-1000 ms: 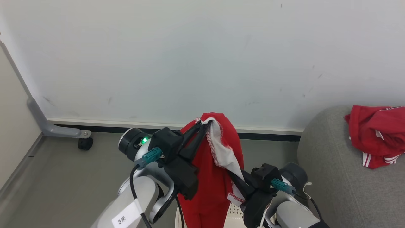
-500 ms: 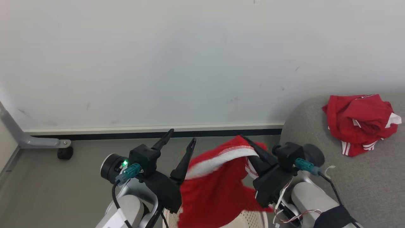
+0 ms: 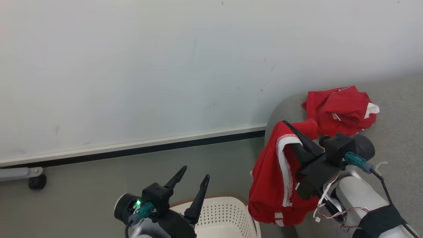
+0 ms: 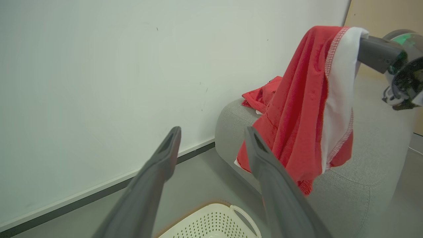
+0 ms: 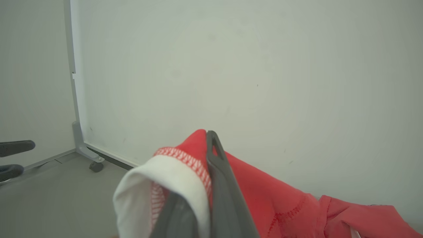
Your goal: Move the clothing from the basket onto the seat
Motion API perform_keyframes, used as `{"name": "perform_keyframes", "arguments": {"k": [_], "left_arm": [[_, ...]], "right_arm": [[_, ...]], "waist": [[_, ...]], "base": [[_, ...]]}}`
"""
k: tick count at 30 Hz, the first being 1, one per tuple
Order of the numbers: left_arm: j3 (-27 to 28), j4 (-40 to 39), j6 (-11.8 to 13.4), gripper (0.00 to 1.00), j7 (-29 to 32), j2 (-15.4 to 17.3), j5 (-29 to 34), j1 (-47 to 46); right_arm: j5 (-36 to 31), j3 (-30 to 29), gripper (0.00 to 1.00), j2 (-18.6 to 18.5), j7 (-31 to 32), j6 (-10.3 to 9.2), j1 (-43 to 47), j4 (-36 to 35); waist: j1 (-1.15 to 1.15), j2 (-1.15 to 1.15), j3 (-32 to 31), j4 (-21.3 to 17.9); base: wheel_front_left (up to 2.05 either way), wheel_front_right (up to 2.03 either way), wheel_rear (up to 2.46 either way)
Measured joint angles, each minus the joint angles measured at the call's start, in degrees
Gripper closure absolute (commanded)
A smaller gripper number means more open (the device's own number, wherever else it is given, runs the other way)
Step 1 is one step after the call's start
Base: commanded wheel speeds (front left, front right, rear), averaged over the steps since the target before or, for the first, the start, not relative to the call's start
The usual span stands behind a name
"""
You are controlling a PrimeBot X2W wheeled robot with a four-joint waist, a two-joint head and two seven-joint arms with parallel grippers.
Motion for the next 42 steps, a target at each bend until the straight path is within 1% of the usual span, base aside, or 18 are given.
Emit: {"name": "perform_keyframes", "arguments": {"k": [7,16,22,26,31,34,38,42], "left_arm": [[-1.0,0.1,0.5,0.00,-1.6,-1.3,-0.1,3.0],[-2.1,0.2,1.0,0.00,-2.8,-2.5,-0.2,4.8],[-3.4,0.2,1.1,0.00,-3.0,-3.1,-0.1,5.5],[-4.1,0.2,1.1,0.00,-3.1,-3.3,0.0,5.5],[-4.7,-0.4,1.1,0.00,-3.1,-3.2,0.6,5.4],[-4.9,-1.1,1.1,0.00,-3.5,-3.2,0.9,5.2],[-5.0,-2.7,1.3,0.00,-3.5,-3.0,1.5,4.3],[-5.0,-4.5,1.6,0.00,-3.5,-2.8,2.7,3.2]], "right_arm": [[-1.1,-0.5,1.00,-2.7,0.0,-0.07,0.0,-2.1],[-1.3,-0.5,1.00,-4.6,0.1,-0.07,0.0,-5.0],[-1.6,-1.0,1.00,-6.8,1.1,-0.10,0.7,-7.3],[-1.6,-2.1,1.00,-8.4,1.6,-0.57,1.2,-8.1],[-0.8,-4.5,1.00,-9.1,2.5,-0.59,0.0,-7.9],[-0.4,-6.4,1.00,-9.8,3.3,-0.92,-3.9,-6.8],[0.4,-9.3,1.00,-11.0,4.6,-1.18,-11.3,-5.3],[1.1,-13.4,1.00,-13.1,6.0,-2.75,-18.2,-3.2]], "waist": [[0.00,0.00,-0.3,-4.0],[0.00,0.00,-0.5,-9.0],[0.00,0.00,-0.1,-11.4],[0.00,0.00,0.8,-11.9],[0.00,0.00,2.3,-11.8],[0.00,0.00,3.3,-11.5],[0.00,0.00,5.2,-10.8],[0.00,0.00,7.4,-9.9]], "base": [[0.00,0.00,0.00],[0.00,0.00,0.00],[0.00,0.00,0.00],[0.00,0.00,0.00],[0.00,0.00,0.00],[0.00,0.00,0.00],[0.00,0.00,0.00],[0.00,0.00,0.00]]}}
